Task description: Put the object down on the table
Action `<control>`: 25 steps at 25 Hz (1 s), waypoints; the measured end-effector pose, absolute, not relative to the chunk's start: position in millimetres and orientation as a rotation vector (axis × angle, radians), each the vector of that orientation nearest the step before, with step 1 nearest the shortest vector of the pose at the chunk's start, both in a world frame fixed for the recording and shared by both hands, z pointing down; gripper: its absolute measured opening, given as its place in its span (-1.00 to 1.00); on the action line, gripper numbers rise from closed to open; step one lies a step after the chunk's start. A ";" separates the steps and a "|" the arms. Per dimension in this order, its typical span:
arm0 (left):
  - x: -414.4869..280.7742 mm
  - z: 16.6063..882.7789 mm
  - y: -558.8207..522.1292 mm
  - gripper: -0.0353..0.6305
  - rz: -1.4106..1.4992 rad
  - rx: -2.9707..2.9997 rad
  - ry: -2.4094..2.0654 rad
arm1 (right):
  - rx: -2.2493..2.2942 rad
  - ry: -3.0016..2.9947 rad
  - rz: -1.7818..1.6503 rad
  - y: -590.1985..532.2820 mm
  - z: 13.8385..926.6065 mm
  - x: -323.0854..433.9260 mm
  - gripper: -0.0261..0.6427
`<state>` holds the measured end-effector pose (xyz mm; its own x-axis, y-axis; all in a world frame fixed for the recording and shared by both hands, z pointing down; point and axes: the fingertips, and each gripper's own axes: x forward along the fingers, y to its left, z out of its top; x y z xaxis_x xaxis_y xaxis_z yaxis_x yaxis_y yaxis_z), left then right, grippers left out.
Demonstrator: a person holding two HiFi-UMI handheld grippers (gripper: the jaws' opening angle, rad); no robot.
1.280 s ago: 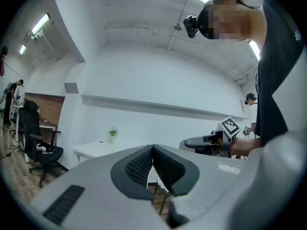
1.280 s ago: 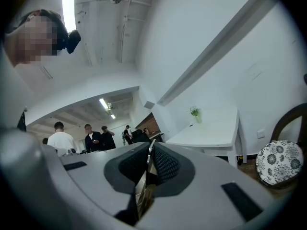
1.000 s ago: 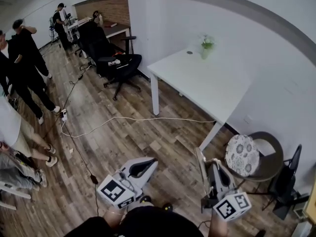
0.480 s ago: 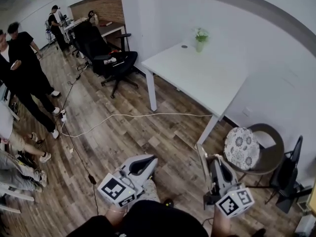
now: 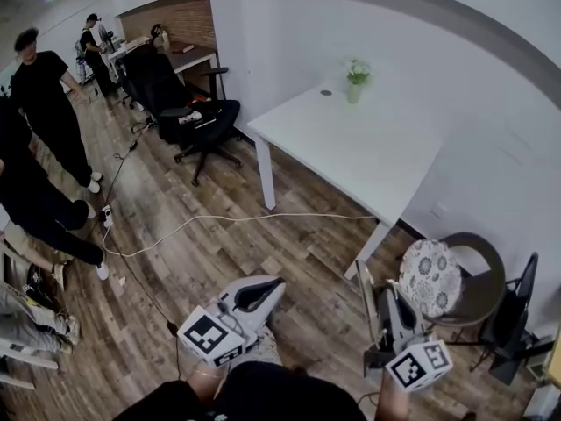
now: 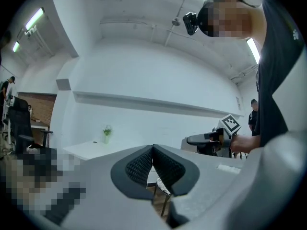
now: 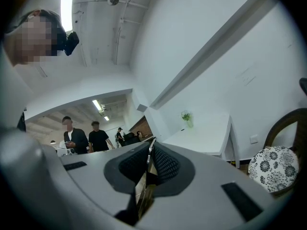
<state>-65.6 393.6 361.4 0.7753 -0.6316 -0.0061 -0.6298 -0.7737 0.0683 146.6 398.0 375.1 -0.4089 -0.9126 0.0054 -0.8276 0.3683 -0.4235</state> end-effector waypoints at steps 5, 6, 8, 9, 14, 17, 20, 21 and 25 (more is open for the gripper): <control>-77.1 367.9 354.3 -0.89 -0.049 2.887 -1.015 | -1.590 2.394 -0.546 362.4 381.3 135.8 -0.86; -79.1 368.5 345.5 -0.89 -0.051 2.891 -1.013 | -1.594 2.393 -0.546 354.3 381.6 133.8 -0.86; -84.5 370.3 329.3 -0.90 -0.051 2.894 -1.008 | -1.604 2.387 -0.547 339.2 382.4 129.4 -0.86; -87.7 370.9 321.6 -0.89 -0.051 2.893 -1.007 | -1.610 2.384 -0.546 332.1 382.8 127.3 -0.86; -105.8 372.7 284.2 -0.89 -0.048 2.901 -0.999 | -1.640 2.370 -0.542 297.2 382.2 113.6 -0.86; -119.3 373.9 259.3 -0.89 -0.043 2.895 -0.994 | -1.659 2.364 -0.546 273.8 382.3 102.2 -0.86; -130.7 378.7 235.4 -0.90 -0.016 2.883 -0.980 | -1.678 2.353 -0.554 252.0 382.8 93.2 -0.86; -134.3 378.3 227.5 -0.89 -0.015 2.884 -0.975 | -1.683 2.347 -0.556 245.4 383.0 89.8 -0.86; -149.0 380.1 195.1 -0.89 -0.009 2.870 -0.955 | -1.705 2.334 -0.574 219.4 386.5 75.5 -0.86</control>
